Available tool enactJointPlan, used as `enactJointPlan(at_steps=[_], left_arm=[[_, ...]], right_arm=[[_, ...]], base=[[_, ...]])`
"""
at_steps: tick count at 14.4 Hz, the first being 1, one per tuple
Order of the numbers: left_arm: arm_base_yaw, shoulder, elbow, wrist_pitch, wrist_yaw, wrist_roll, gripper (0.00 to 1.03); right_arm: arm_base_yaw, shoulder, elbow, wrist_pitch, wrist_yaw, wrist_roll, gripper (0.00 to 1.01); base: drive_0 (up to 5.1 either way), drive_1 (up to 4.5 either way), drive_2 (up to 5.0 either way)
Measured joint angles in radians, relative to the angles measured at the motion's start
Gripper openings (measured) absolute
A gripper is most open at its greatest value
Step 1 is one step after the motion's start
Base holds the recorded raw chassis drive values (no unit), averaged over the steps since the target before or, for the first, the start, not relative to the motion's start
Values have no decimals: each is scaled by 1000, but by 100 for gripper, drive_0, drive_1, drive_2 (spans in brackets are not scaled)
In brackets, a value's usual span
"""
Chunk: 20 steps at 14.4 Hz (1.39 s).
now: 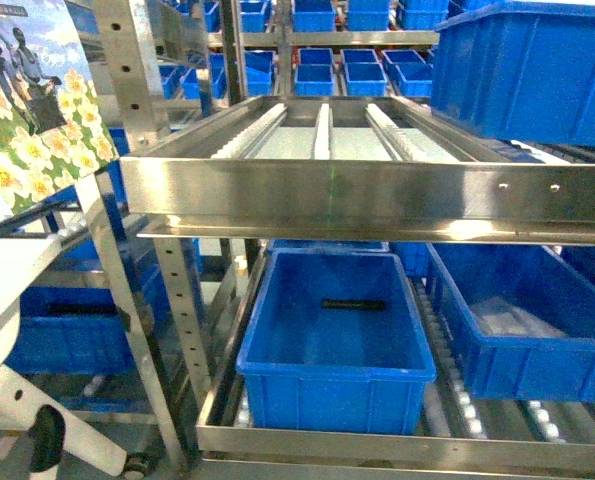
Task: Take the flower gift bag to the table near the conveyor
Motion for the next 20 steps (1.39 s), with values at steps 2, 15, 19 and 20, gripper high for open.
enactJointPlan(at_steps=[2,15,19,20], left_arm=[[0,0,0,-1,0,0,2],[0,0,0,1,0,0,2],[0,0,0,0,0,0,2],[0,0,0,0,0,0,2]], right_arm=[[0,1,0,-1,0,0,2],[0,0,0,-1,0,0,2],[0,0,0,-2,0,0,2],[0,0,0,0,0,0,2]], base=[[-480,118,358],[-491,213,280],[-494,252,252],[-493,252,252]])
